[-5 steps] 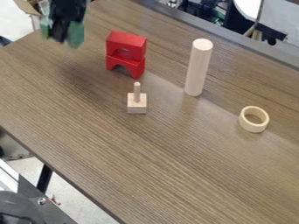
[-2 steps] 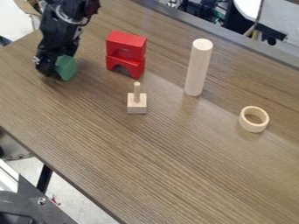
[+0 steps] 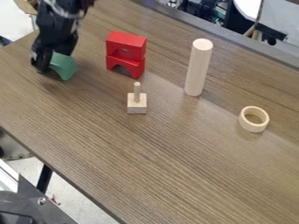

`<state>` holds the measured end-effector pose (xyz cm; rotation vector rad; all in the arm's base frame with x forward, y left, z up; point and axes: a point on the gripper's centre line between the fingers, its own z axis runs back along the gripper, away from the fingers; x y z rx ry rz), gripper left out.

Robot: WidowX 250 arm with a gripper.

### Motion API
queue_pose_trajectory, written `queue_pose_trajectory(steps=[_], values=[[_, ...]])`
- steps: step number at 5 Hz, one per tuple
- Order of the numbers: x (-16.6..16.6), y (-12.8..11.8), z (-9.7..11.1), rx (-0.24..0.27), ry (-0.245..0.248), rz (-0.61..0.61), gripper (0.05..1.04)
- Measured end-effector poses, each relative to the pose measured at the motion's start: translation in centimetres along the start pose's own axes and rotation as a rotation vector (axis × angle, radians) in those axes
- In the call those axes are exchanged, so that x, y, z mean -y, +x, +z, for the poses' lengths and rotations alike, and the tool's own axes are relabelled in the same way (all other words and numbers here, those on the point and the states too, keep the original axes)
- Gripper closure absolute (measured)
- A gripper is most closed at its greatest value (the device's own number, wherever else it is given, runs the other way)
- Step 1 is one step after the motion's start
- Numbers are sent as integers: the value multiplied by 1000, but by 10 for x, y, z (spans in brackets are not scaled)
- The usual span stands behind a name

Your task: Move the green arch to the left

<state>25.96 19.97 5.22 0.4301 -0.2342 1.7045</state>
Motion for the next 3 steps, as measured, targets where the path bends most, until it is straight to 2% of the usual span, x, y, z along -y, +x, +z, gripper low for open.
queue_pose_trajectory(steps=[1, 2, 3], values=[[18, 3, 35, -40, -86, 55, 85], [36, -5, 60, -78, -147, 61, 85], [50, -13, 78, -92, -192, 49, 85]])
